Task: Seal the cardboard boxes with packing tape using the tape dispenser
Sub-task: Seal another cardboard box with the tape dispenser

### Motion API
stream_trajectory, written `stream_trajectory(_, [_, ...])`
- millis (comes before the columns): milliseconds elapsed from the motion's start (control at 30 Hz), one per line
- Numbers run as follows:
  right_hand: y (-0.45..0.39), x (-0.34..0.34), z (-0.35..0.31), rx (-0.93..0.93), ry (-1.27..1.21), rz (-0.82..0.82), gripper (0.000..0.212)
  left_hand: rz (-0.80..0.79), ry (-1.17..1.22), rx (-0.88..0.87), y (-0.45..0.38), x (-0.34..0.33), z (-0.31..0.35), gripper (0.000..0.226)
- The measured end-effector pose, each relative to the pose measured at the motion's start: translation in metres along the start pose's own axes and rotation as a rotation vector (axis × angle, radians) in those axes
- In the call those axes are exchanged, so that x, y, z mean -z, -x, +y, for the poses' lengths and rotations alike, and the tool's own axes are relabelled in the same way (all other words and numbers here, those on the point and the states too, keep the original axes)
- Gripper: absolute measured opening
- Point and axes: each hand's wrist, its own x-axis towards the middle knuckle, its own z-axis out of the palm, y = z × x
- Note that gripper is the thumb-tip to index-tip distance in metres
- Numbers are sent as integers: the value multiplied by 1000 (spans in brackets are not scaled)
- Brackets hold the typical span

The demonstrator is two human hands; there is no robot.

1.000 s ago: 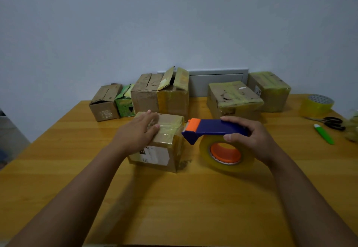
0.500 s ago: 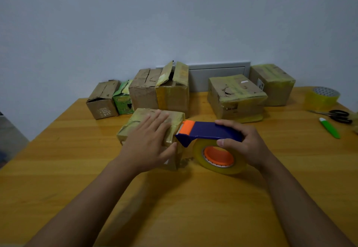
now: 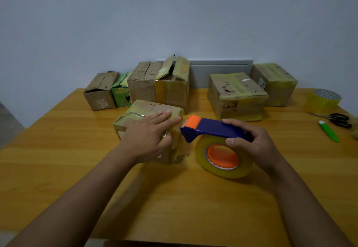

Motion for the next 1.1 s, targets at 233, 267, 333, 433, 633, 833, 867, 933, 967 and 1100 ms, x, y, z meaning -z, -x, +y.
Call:
stream_trajectory(233, [13, 13, -7, 27, 91, -43, 60, -40, -26, 48, -1, 6, 5, 62])
stream_trajectory(267, [14, 15, -8, 24, 111, -46, 58, -50, -25, 53, 0, 7, 5, 61])
stream_trajectory(333, [14, 16, -11, 5, 149, -64, 54, -75, -18, 53, 1, 8, 7, 63])
stream_trajectory(433, [5, 10, -17, -10, 268, -119, 50, -124, -8, 39, 1, 13, 10, 59])
stream_trajectory(633, [-18, -3, -33, 16, 488, -185, 49, -174, -11, 34, 0, 17, 17, 57])
stream_trajectory(833, [-28, -14, -34, 35, 574, -202, 51, -115, -11, 49, -3, 7, 17, 54])
stream_trajectory(867, [-29, -16, -33, 46, 576, -192, 51, -103, -22, 48, -4, 5, 17, 51])
stream_trajectory(933, [-28, -20, -34, 66, 583, -170, 49, -74, -46, 43, -5, 1, 15, 39])
stream_trajectory(967, [-28, -21, -35, 70, 580, -160, 48, -57, -54, 39, -5, -1, 13, 34])
stream_trajectory(1100, [-27, -22, -36, 74, 580, -147, 47, -17, -43, 36, -5, -4, 13, 29])
